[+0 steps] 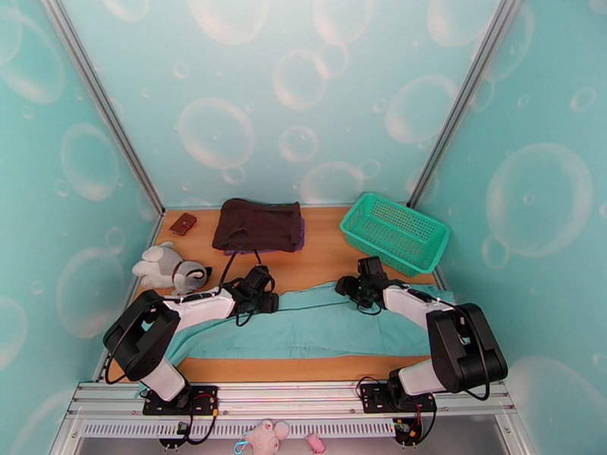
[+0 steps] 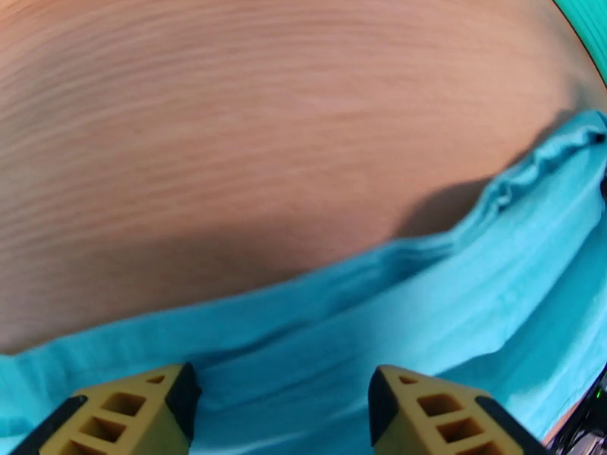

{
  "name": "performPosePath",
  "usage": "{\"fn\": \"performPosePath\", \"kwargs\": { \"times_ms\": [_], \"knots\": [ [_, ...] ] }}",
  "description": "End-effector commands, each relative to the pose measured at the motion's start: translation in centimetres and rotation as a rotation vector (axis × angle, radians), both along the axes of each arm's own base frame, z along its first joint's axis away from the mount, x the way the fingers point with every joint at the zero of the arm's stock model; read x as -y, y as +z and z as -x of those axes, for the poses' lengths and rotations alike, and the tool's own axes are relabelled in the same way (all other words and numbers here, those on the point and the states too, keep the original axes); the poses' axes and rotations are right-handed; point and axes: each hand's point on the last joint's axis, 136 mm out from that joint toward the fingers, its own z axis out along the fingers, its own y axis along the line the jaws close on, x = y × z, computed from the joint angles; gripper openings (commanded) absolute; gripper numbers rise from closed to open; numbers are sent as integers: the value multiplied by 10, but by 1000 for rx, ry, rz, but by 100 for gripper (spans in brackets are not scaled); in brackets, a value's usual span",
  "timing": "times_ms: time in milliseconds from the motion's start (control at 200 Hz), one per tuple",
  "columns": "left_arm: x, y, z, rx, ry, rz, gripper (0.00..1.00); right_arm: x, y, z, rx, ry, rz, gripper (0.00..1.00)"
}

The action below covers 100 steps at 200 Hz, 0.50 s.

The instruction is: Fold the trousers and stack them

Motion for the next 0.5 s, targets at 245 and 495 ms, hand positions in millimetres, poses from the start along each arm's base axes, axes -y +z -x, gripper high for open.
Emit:
{"fn": "performPosePath", "kwargs": {
  "times_ms": [245,495],
  "knots": [
    [3,67,-12,343,-85,-130,64,-13,108,-25,430,98,253,66],
    [-25,77,77,62,-52,22,63,-138,108,64,404,653,199,63]
  ]
}}
